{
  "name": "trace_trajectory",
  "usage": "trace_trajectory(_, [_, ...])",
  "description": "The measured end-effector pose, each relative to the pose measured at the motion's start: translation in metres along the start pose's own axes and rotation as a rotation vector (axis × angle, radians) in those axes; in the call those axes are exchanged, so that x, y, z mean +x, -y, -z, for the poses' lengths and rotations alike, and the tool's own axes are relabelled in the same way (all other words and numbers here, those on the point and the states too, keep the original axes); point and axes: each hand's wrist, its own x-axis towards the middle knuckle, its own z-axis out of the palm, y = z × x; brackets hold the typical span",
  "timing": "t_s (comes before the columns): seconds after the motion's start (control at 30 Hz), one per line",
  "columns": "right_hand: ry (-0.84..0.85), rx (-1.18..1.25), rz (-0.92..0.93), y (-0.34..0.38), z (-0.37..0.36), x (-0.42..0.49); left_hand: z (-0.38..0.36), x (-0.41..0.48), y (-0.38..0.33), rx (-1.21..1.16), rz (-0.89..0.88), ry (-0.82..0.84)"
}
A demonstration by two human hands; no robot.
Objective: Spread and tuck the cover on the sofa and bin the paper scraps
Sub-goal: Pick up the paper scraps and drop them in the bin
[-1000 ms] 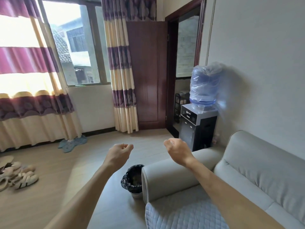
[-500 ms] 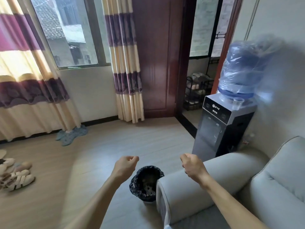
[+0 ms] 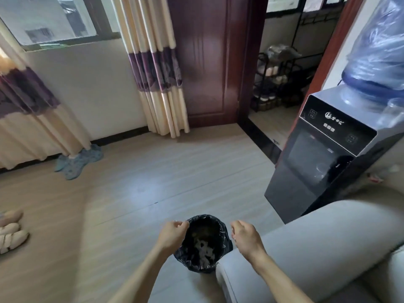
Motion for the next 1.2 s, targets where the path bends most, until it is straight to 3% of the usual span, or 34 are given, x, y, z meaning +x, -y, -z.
trace_trajectory(0.37, [-0.087, 0.145, -0.361, -0.088, -0.101, 0.220, -0.097, 0.225, 0.071, -0.218, 0.277, 0.318])
trace_trajectory(0.5, [-0.030, 0.140, -0.436, -0.136, -0.145, 0.293, -0.131, 0.303, 0.115, -0.255, 0.433, 0.502])
trace_trajectory(0.6, [-0.057, 0.085, -0.468, -0.168, -0.163, 0.332, -0.153, 0.349, 0.145, -0.150, 0.423, 0.518])
trace_trajectory(0.73, [-0.096, -0.104, -0.512, -0.200, -0.170, 0.359, -0.172, 0.384, 0.178, 0.222, 0.230, 0.460])
trace_trajectory(0.9, [-0.026, -0.253, -0.485, -0.218, -0.189, 0.359, -0.178, 0.395, 0.208, 0.605, 0.062, 0.397])
trace_trajectory(1.03, [0.183, -0.219, -0.460, -0.220, -0.188, 0.352, -0.185, 0.398, 0.215, 0.671, 0.067, 0.671])
trace_trajectory(1.1, [0.250, -0.180, -0.437, -0.211, -0.180, 0.348, -0.184, 0.397, 0.210, 0.693, 0.045, 0.676])
trace_trajectory(1.2, [0.132, -0.186, -0.365, -0.199, -0.160, 0.338, -0.176, 0.389, 0.197, 0.704, 0.008, 0.617])
